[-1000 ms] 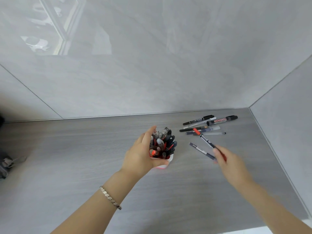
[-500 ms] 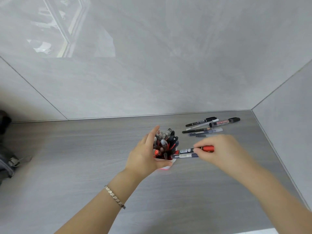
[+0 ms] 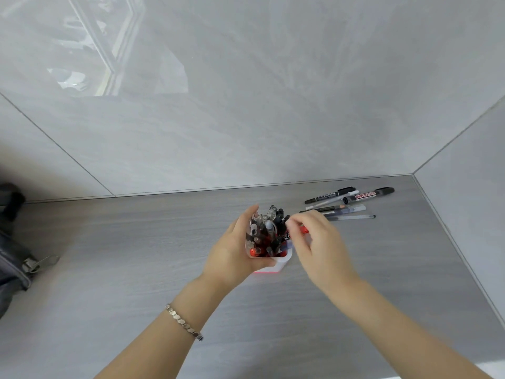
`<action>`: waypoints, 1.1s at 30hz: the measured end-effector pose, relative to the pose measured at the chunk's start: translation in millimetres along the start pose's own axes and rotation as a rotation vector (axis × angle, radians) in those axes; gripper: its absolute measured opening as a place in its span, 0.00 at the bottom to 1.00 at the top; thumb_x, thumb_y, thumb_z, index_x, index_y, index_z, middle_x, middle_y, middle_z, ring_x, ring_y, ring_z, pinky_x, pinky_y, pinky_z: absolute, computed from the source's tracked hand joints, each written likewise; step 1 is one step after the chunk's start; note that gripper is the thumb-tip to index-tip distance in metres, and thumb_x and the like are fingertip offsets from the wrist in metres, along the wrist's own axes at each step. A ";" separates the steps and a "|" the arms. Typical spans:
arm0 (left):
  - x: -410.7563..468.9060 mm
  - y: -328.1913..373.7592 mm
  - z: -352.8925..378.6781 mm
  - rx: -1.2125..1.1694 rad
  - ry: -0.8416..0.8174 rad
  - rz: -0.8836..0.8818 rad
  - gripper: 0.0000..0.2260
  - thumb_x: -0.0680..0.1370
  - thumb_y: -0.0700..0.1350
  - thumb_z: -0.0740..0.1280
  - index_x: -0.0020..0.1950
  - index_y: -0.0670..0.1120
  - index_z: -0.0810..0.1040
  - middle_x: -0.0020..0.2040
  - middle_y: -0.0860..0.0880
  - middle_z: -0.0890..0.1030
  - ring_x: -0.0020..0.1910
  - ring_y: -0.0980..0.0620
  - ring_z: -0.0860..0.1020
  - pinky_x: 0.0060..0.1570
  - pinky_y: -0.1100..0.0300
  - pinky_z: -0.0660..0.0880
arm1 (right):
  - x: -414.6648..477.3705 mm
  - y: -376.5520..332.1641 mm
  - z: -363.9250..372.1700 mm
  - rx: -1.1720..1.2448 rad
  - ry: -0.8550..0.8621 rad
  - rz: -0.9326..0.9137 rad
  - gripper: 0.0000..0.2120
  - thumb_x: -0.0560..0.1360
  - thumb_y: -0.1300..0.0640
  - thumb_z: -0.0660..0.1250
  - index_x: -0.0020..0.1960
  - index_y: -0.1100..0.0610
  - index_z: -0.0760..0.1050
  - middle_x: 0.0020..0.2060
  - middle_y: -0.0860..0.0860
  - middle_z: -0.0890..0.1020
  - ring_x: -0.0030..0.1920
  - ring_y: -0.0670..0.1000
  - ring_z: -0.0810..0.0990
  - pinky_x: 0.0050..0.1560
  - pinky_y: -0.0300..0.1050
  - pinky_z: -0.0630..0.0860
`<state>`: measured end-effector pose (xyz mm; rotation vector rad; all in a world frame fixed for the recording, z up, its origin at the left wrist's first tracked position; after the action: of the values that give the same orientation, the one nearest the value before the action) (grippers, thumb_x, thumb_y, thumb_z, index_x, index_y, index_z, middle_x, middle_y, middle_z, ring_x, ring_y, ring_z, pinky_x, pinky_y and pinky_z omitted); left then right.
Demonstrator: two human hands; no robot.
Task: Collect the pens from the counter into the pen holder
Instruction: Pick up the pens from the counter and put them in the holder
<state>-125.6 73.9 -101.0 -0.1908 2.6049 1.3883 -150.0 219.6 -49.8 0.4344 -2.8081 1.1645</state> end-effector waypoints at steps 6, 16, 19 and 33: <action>-0.8 1.6 -0.6 0.010 -0.009 0.007 0.43 0.62 0.47 0.78 0.70 0.57 0.57 0.69 0.54 0.68 0.65 0.55 0.68 0.55 0.63 0.66 | 17.6 0.3 26.2 -0.172 -0.076 -0.087 0.26 0.77 0.49 0.45 0.66 0.59 0.71 0.66 0.54 0.75 0.69 0.52 0.66 0.69 0.43 0.57; -1.1 6.3 -1.5 0.044 -0.013 0.007 0.42 0.64 0.49 0.77 0.70 0.59 0.56 0.68 0.54 0.69 0.65 0.54 0.70 0.50 0.62 0.68 | -5.4 14.0 43.6 -0.310 -0.514 0.055 0.50 0.62 0.24 0.29 0.74 0.53 0.34 0.71 0.46 0.32 0.74 0.49 0.32 0.74 0.52 0.38; -0.4 6.8 -1.8 0.057 -0.021 -0.010 0.46 0.63 0.49 0.77 0.70 0.63 0.51 0.68 0.55 0.68 0.64 0.57 0.69 0.52 0.64 0.66 | 14.7 21.7 36.8 0.176 -0.516 0.193 0.30 0.79 0.43 0.47 0.75 0.57 0.47 0.76 0.50 0.51 0.75 0.45 0.48 0.74 0.41 0.46; 0.5 7.6 -2.3 0.091 -0.039 -0.035 0.46 0.64 0.49 0.77 0.72 0.61 0.49 0.70 0.56 0.66 0.66 0.57 0.68 0.53 0.63 0.65 | 40.9 198.9 -23.9 -0.580 -0.360 0.283 0.19 0.75 0.59 0.66 0.65 0.58 0.69 0.63 0.57 0.73 0.63 0.60 0.68 0.61 0.53 0.68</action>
<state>-127.9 76.2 -93.7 -0.1936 2.6123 1.2468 -247.0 360.7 -161.6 0.2150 -3.4064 0.2564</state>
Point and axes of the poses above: each hand's wrist, its own x-axis towards the middle knuckle, its own z-axis out of the palm, y = z × x, the point moved 6 cm from there along x, towards the middle knuckle
